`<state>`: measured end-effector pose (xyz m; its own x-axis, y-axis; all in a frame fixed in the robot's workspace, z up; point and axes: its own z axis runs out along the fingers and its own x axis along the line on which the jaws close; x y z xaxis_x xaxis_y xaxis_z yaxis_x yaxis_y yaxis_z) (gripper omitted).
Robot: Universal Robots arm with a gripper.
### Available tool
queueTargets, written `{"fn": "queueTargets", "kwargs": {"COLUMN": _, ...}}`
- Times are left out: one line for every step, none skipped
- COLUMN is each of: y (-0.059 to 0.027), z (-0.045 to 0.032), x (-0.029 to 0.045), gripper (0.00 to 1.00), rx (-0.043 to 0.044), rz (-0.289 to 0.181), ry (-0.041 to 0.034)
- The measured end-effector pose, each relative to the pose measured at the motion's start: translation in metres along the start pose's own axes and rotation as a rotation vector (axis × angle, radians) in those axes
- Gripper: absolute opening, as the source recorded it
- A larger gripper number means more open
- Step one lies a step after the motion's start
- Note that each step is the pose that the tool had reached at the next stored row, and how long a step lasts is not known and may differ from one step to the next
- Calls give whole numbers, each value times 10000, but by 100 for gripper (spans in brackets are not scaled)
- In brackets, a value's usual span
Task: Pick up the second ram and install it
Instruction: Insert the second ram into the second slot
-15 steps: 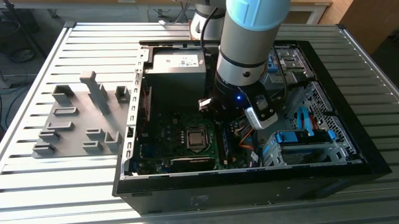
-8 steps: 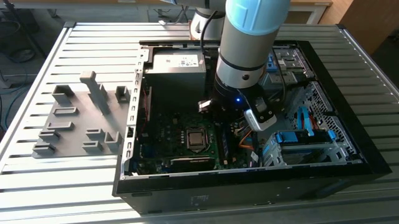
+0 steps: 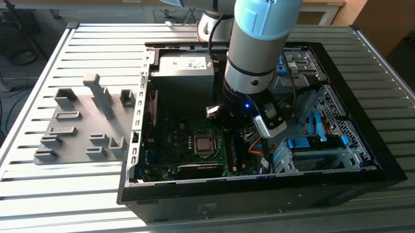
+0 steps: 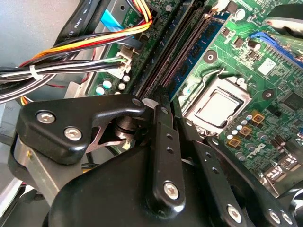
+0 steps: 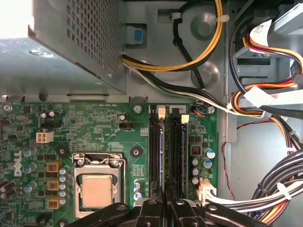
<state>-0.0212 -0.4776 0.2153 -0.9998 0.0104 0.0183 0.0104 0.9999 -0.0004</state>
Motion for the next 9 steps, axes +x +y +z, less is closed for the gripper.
{"fn": "queueTargets", "kwargs": {"y": 0, "z": 3, "x": 0, "gripper": 14, "rx": 1, "rz": 0, "ry": 5}}
{"fn": "queueTargets", "kwargs": {"y": 0, "z": 3, "x": 0, "gripper": 14, "rx": 2, "rz": 0, "ry": 8}}
{"fn": "queueTargets", "kwargs": {"y": 0, "z": 4, "x": 0, "gripper": 14, "rx": 2, "rz": 0, "ry": 9}}
{"fn": "queueTargets", "kwargs": {"y": 0, "z": 4, "x": 0, "gripper": 14, "rx": 1, "rz": 0, "ry": 9}}
{"fn": "queueTargets", "kwargs": {"y": 0, "z": 5, "x": 0, "gripper": 14, "rx": -1, "rz": 0, "ry": 9}}
{"fn": "queueTargets", "kwargs": {"y": 0, "z": 5, "x": 0, "gripper": 14, "rx": -1, "rz": 0, "ry": 9}}
{"fn": "queueTargets", "kwargs": {"y": 0, "z": 6, "x": 0, "gripper": 14, "rx": -1, "rz": 0, "ry": 9}}
{"fn": "queueTargets", "kwargs": {"y": 0, "z": 7, "x": 0, "gripper": 14, "rx": -1, "rz": 0, "ry": 10}}
{"fn": "queueTargets", "kwargs": {"y": 0, "z": 7, "x": 0, "gripper": 14, "rx": -3, "rz": 0, "ry": 10}}
